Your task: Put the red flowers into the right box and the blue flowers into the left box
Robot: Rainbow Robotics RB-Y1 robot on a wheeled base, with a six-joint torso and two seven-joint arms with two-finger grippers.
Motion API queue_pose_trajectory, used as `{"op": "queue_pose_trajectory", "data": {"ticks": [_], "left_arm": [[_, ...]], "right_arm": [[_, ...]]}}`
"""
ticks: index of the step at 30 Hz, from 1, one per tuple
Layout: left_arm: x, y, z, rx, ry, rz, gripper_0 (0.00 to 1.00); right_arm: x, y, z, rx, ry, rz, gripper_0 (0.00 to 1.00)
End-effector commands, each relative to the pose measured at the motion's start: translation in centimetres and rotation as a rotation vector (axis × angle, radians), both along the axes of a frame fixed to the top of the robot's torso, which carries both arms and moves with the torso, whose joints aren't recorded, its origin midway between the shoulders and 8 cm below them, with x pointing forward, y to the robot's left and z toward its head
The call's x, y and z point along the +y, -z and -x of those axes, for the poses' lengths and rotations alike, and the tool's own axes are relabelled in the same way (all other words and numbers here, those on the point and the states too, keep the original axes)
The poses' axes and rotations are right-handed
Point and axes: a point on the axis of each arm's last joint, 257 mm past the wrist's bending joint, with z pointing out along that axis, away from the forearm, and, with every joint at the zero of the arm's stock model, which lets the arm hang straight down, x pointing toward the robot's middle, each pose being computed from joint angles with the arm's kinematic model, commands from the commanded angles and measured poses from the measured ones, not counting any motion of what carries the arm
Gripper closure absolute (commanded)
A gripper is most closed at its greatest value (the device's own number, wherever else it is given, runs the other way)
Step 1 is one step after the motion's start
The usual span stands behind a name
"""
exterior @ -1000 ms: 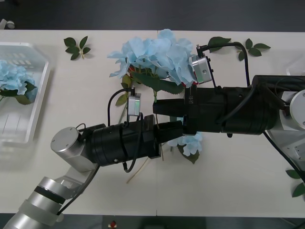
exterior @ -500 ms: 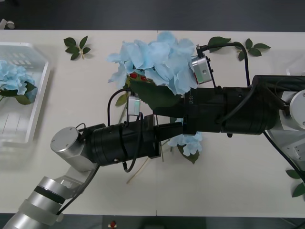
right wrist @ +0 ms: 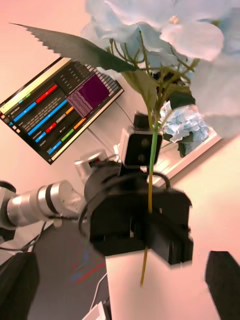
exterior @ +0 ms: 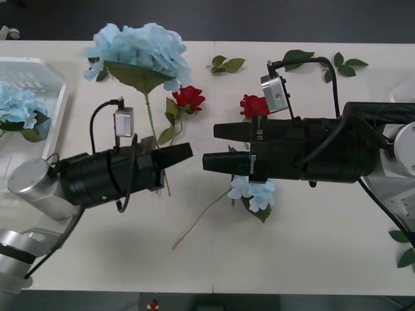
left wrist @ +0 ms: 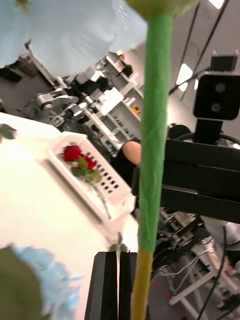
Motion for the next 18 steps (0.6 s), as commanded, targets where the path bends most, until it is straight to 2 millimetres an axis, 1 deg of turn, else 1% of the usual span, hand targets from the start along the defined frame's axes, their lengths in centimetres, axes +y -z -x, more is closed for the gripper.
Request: {"op": "queue_pose_trajectory", "data": {"ticks": [1,3,5,8,9,10,11,12,13,14,16,18], "left_arm": [[5.1,-3.3,-2.3,-0.142,-0.061,-0.106,1.00],[8.1,-3.8,-3.7,-0.176,-0.118,-0.172,1.00],[12.2,-4.2,-5.5,-0.219,-0.197,-0.278,1.00],[19.5,-4.7,-8.1,-0.245,-0.319,-0.433,1.00],[20.8,-4.7,-8.5,-0.243,-0.337,-0.458,1.00],[23.9,-4.6,-9.3,-0.232,-0.380,-0.517,1.00],[25.8,-4.4,-9.7,-0.219,-0.407,-0.550,1.00],[27.0,-4.2,-10.0,-0.207,-0.426,-0.569,1.00],[29.7,-4.1,-10.5,-0.182,-0.466,-0.600,1.00],[30.7,-4.0,-10.6,-0.171,-0.482,-0.609,1.00],[34.8,-3.4,-11.2,-0.129,-0.550,-0.665,1.00],[37.6,-3.0,-11.5,-0.102,-0.605,-0.694,1.00]], "right_arm": [[0.2,-2.1,0.0,-0.028,0.001,-0.022,0.00],[-0.3,-2.2,-0.3,-0.032,0.011,-0.018,0.00],[-1.0,-2.3,-0.9,-0.036,0.030,-0.012,0.00],[-2.6,-2.3,-1.7,-0.036,0.060,0.017,0.00],[-3.0,-2.2,-1.8,-0.037,0.065,0.026,0.00],[-3.9,-2.0,-2.0,-0.019,0.075,0.049,0.00],[-4.5,-1.8,-2.1,0.002,0.082,0.064,0.00],[-4.9,-1.7,-2.2,0.009,0.084,0.077,0.00],[-6.1,-1.3,-2.2,0.034,0.093,0.109,0.00],[-6.5,-1.3,-2.3,0.043,0.096,0.121,0.00],[-8.4,-0.8,-2.4,0.084,0.116,0.177,0.00],[-9.5,-0.5,-2.5,0.114,0.132,0.209,0.00]]}}
